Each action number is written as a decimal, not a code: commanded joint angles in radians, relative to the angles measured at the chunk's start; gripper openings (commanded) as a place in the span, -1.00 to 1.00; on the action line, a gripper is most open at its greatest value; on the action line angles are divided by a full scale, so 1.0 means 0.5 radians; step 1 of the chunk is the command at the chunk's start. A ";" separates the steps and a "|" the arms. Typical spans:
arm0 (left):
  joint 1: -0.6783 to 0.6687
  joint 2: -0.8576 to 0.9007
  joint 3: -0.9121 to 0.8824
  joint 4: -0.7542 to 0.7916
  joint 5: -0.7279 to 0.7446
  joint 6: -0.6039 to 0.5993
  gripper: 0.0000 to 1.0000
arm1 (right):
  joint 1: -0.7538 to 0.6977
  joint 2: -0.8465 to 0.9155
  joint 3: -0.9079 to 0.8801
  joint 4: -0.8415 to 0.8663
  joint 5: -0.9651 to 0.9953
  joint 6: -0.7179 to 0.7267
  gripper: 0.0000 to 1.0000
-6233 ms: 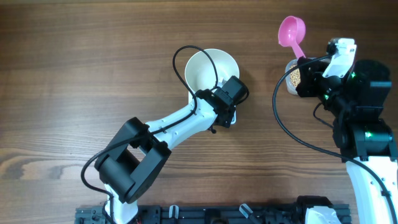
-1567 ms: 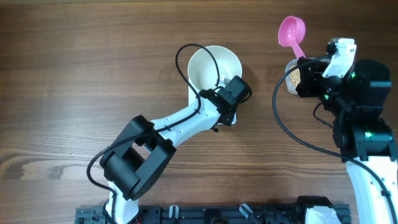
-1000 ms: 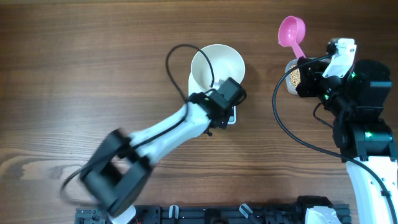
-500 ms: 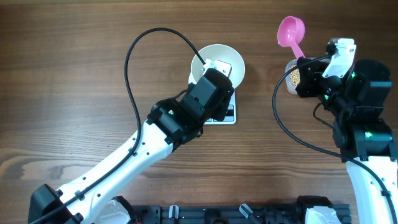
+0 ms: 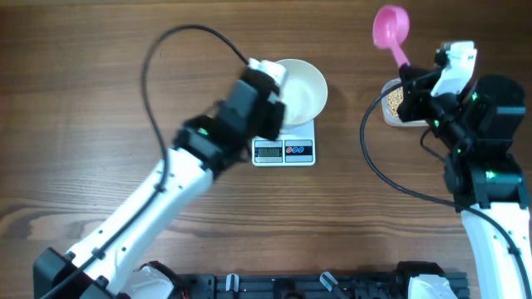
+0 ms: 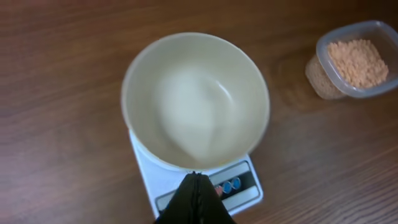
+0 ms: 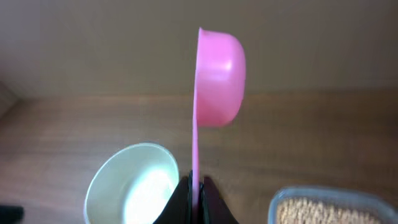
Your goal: Scoop item into bowl and weigh 150g on scale
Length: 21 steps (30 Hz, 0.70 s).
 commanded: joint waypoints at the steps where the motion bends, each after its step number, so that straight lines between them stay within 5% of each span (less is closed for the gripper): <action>1: 0.334 0.020 0.000 0.082 0.393 0.150 -0.92 | -0.008 0.120 0.028 0.240 -0.037 -0.096 -0.91; 10: 0.896 0.049 0.000 0.285 0.905 -0.017 -0.92 | -0.008 0.467 0.028 0.883 -0.146 -0.101 -0.91; 21: 1.024 0.049 0.000 0.325 1.199 -0.010 -0.92 | -0.013 0.561 0.028 1.288 -0.095 -0.204 -0.91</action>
